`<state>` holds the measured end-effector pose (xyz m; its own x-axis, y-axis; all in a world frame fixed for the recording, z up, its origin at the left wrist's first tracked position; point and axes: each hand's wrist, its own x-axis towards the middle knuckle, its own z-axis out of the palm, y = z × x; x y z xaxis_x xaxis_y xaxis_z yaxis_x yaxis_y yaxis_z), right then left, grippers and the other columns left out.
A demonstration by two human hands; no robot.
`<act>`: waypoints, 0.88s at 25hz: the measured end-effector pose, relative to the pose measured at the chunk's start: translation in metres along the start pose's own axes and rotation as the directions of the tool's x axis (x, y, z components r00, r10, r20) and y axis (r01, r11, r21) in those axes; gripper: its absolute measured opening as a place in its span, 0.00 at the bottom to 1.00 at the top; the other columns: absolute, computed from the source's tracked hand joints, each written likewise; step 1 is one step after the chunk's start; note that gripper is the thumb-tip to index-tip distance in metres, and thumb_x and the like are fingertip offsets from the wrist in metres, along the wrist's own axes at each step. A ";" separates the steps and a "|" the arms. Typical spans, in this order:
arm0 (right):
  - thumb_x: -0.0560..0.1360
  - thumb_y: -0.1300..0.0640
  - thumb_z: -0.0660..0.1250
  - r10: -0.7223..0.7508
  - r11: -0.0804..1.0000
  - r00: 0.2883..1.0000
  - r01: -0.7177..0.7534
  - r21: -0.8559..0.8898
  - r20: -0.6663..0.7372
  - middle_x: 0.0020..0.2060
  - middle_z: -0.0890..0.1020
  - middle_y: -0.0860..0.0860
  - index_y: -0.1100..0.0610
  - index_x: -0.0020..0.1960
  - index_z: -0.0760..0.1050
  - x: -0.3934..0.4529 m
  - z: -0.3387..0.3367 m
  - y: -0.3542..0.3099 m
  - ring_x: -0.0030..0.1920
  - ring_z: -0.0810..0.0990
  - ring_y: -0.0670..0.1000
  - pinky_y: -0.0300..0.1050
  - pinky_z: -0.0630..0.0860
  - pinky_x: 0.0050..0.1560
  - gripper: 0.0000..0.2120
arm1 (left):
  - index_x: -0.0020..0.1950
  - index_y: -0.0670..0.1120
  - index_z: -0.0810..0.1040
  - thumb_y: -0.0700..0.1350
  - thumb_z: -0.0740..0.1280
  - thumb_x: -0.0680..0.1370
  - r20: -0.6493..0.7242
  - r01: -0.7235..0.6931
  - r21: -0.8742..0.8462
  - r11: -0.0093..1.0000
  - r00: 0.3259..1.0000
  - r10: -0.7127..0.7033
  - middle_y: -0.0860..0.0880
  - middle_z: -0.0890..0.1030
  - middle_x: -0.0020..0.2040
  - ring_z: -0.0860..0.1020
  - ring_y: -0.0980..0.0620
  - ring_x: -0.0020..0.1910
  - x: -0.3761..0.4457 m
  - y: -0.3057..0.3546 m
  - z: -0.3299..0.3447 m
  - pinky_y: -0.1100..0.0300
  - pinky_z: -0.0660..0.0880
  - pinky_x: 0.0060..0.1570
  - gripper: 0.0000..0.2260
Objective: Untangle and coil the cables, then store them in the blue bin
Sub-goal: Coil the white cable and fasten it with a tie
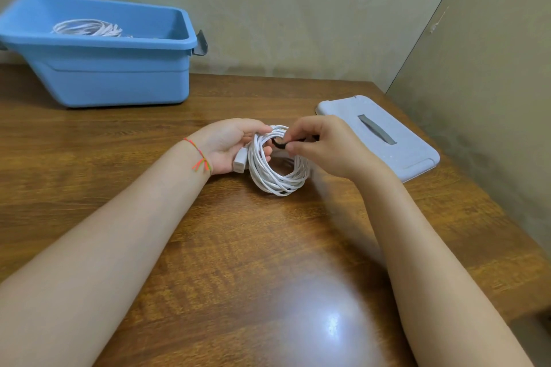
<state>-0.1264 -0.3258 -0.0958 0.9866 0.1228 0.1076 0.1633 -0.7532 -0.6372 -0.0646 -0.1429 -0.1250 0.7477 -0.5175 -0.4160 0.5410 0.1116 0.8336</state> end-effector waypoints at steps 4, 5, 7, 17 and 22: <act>0.76 0.60 0.71 -0.046 0.949 0.999 0.043 -0.311 -0.002 0.41 0.83 0.43 0.48 0.49 0.85 0.002 0.007 -0.005 0.44 0.78 0.43 0.37 0.75 0.48 0.08 | 0.59 0.37 0.78 0.42 0.67 0.80 -0.004 -0.015 -0.033 0.999 1.000 0.014 0.43 0.83 0.42 0.81 0.53 0.32 0.001 -0.001 0.001 0.58 0.82 0.37 0.11; 0.77 0.59 0.70 -0.067 0.900 0.998 0.057 -0.432 -0.009 0.43 0.84 0.45 0.46 0.50 0.84 0.004 0.010 -0.007 0.48 0.77 0.49 0.45 0.76 0.50 0.08 | 0.60 0.36 0.77 0.43 0.66 0.80 0.002 -0.013 -0.042 0.999 1.000 0.013 0.42 0.82 0.43 0.81 0.52 0.33 0.002 -0.001 0.001 0.57 0.82 0.38 0.12; 0.78 0.56 0.68 -0.119 0.757 0.992 0.069 -0.650 -0.033 0.44 0.82 0.48 0.46 0.50 0.82 0.008 0.014 -0.009 0.48 0.72 0.54 0.48 0.72 0.47 0.07 | 0.61 0.37 0.77 0.43 0.66 0.80 0.010 -0.011 -0.054 0.998 1.000 0.012 0.42 0.83 0.45 0.82 0.51 0.35 0.003 -0.002 0.001 0.56 0.82 0.40 0.13; 0.60 0.66 0.78 -0.465 0.670 0.866 0.207 -0.713 -0.185 0.32 0.76 0.54 0.59 0.38 0.73 0.018 0.039 -0.002 0.34 0.73 0.57 0.45 0.63 0.33 0.15 | 0.51 0.39 0.79 0.44 0.65 0.82 0.013 -0.055 -0.020 0.998 0.998 0.055 0.44 0.81 0.39 0.81 0.50 0.35 0.000 -0.002 0.008 0.58 0.81 0.35 0.09; 0.63 0.68 0.76 -0.489 0.679 0.835 0.181 -0.712 -0.254 0.38 0.75 0.55 0.60 0.43 0.72 0.019 0.041 0.000 0.34 0.70 0.54 0.45 0.63 0.31 0.16 | 0.56 0.36 0.77 0.44 0.61 0.84 -0.050 -0.129 0.154 0.980 0.989 0.138 0.42 0.80 0.38 0.80 0.51 0.29 -0.001 -0.001 0.014 0.60 0.79 0.29 0.12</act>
<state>-0.1074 -0.2969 -0.1251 0.7431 0.3064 0.5950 0.2873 -0.9490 0.1298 -0.0717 -0.1541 -0.1206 0.8336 -0.4540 -0.3148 0.3744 0.0453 0.9262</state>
